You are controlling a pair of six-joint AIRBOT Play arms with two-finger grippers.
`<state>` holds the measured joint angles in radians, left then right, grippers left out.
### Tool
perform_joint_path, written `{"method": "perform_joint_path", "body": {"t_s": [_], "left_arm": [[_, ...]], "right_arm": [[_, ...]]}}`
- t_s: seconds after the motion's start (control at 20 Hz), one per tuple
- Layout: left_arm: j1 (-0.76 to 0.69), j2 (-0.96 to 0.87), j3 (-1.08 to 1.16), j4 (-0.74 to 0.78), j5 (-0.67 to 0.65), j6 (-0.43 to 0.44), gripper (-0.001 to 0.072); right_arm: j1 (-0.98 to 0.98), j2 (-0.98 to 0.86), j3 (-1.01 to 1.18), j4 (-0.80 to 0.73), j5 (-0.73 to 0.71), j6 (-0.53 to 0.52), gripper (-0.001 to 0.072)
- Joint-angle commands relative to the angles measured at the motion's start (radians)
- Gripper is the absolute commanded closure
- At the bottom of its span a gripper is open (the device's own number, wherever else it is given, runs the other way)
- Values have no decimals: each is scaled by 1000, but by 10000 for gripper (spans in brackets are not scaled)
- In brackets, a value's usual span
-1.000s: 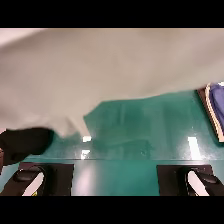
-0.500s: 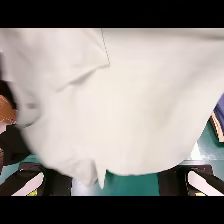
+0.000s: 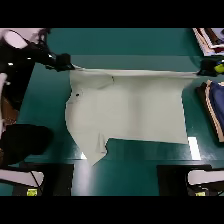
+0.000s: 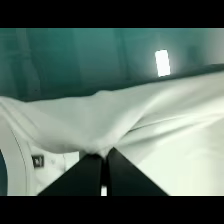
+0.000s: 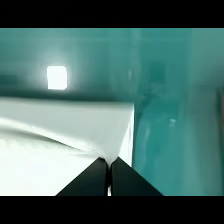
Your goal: Fold the shirts.
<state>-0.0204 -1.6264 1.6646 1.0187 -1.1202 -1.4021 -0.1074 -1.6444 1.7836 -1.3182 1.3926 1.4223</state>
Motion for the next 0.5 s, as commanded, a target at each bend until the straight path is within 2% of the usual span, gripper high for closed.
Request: {"method": "perform_joint_path", "body": {"t_s": [0.0, 0.1, 0.2, 0.3, 0.45], "left_arm": [[1, -142, 74, -3, 145, 22, 683], [1, -146, 118, -1, 145, 23, 683], [5, -145, 162, 23, 39, 27, 683], [3, -130, 165, 39, -62, 22, 684], [-24, -104, 111, 172, -162, -35, 684]], "right_arm": [[5, -198, 133, 75, -75, 8, 701], [15, -234, 204, 76, -84, 16, 701], [31, -227, 226, 49, -76, 13, 702], [37, -202, 223, -3, -3, 5, 701], [38, -127, 95, 0, 30, -14, 702]]}}
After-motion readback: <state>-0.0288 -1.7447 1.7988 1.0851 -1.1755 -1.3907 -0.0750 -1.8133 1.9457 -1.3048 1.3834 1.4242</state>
